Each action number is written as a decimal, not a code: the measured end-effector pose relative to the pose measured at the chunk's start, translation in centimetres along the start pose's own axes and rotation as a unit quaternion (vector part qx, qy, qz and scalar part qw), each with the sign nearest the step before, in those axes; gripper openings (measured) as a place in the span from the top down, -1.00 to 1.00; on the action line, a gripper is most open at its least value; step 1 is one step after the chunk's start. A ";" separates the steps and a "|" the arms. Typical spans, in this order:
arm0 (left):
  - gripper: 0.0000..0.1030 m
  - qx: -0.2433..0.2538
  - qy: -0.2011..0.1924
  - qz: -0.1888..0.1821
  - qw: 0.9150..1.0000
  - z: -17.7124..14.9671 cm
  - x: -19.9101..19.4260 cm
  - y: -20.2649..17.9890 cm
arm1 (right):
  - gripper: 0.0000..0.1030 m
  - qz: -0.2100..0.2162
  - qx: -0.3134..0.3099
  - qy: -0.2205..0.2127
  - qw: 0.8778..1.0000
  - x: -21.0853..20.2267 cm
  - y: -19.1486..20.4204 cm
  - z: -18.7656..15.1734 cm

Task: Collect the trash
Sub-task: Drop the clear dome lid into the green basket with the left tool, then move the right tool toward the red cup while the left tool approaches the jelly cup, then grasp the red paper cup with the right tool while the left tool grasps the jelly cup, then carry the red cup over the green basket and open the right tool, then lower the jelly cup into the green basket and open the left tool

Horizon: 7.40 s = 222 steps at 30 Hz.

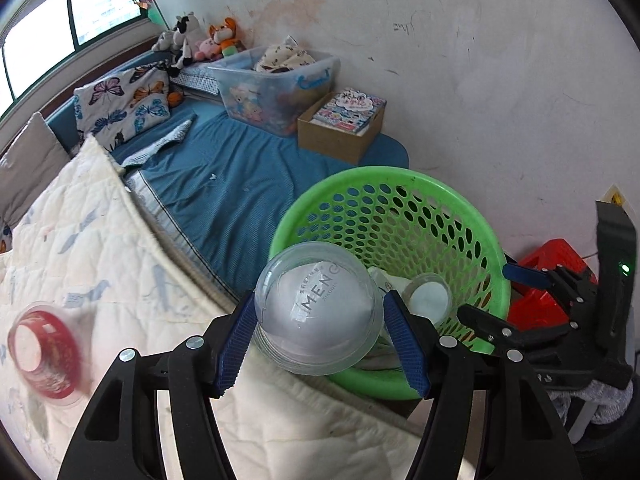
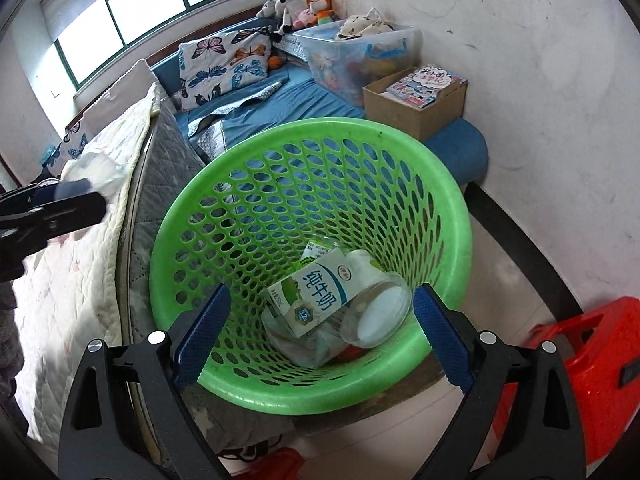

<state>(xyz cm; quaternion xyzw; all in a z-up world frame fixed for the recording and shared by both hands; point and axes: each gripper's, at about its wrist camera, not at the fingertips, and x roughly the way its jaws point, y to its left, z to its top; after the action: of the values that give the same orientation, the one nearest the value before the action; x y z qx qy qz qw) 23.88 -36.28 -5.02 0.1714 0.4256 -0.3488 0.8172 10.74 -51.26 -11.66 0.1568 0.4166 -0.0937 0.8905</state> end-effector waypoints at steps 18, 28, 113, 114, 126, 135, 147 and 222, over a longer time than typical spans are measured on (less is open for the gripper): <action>-0.38 0.002 0.026 -0.015 1.000 0.6 3.3 -1.2 | -0.78 0.009 0.008 -0.010 1.000 -1.1 -0.2 -0.5; -0.38 -0.010 -0.003 -0.025 1.000 -0.5 0.1 -0.5 | -0.78 0.014 0.000 -0.018 1.000 -2.0 1.0 -0.4; -0.74 -0.209 -0.028 0.131 0.969 -16.7 -10.1 30.7 | -0.78 0.317 -0.246 0.085 0.912 11.6 34.6 8.8; -0.74 -0.209 -0.027 0.132 0.969 -16.7 -9.9 30.8 | -0.77 0.315 -0.247 0.083 0.913 11.5 34.7 8.7; -0.73 -0.213 -0.022 0.129 0.968 -17.0 -8.6 31.8 | -0.76 0.286 -0.258 0.050 0.921 8.5 34.2 7.8; -0.50 -0.213 -0.016 0.130 0.968 -16.8 -7.5 31.9 | -0.75 0.257 -0.258 0.031 0.931 5.9 32.4 7.3; -0.28 -0.217 -0.037 0.135 0.966 -16.5 -9.5 30.0 | -0.74 0.238 -0.242 0.014 0.940 3.1 29.8 6.7; -0.34 0.006 -0.009 -0.011 1.000 -1.0 -0.1 -1.5 | -0.83 0.027 -0.026 -0.053 0.998 -5.6 0.1 0.9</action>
<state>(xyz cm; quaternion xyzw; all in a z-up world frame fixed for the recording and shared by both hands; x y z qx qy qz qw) 22.21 -36.74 -5.52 0.1681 0.4178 -0.3615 0.8164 7.80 -51.26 -6.79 0.1394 0.3669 -0.0667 0.9173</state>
